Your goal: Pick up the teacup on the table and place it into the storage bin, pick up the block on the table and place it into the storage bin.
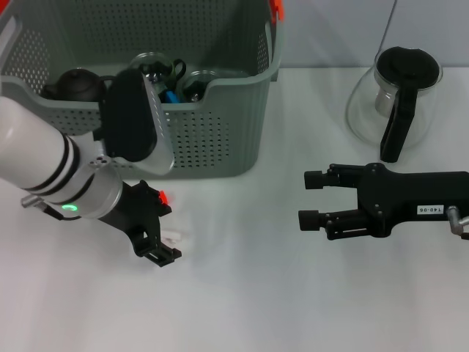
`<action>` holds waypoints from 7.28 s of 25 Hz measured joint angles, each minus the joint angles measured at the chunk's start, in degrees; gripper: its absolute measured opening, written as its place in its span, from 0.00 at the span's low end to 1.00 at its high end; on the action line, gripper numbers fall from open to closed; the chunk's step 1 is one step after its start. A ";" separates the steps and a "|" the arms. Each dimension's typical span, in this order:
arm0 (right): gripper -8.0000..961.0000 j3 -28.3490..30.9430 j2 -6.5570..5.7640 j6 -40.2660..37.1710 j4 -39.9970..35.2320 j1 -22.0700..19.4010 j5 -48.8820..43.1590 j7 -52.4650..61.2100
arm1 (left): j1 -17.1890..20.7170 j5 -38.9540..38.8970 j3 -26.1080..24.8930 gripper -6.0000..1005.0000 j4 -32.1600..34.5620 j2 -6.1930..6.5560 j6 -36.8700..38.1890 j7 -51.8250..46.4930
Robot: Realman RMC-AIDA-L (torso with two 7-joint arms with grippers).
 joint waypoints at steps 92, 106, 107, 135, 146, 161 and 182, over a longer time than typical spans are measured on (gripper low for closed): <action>0.95 1.03 0.16 -0.56 -0.27 0.20 -0.06 -0.36 | -12.25 -27.20 -40.82 0.55 0.35 10.60 8.32 -12.72; 0.95 1.89 0.23 0.28 -0.02 0.14 -0.04 -0.57 | 2.42 -28.45 -25.07 0.93 9.91 1.65 27.51 7.99; 0.95 1.90 0.24 0.39 -0.01 0.14 -0.06 -0.58 | 2.39 -27.43 -24.61 0.94 8.75 1.33 26.52 8.56; 0.95 1.92 0.31 0.52 0.00 -0.27 -0.02 -0.72 | 1.72 -14.87 -17.25 0.88 -11.87 0.15 -8.25 15.63; 0.95 1.92 0.34 0.53 0.00 -0.23 0.04 -0.71 | 0.67 -13.38 -17.10 0.87 -14.75 0.12 -12.43 14.41; 0.95 1.92 0.34 0.73 0.00 0.11 0.21 -0.67 | -0.54 -11.81 -16.58 0.86 -17.83 0.13 -16.13 14.26; 0.95 1.92 0.34 1.33 0.00 0.16 0.24 -0.63 | -0.52 -11.56 -15.04 0.85 -17.65 0.05 -14.33 13.70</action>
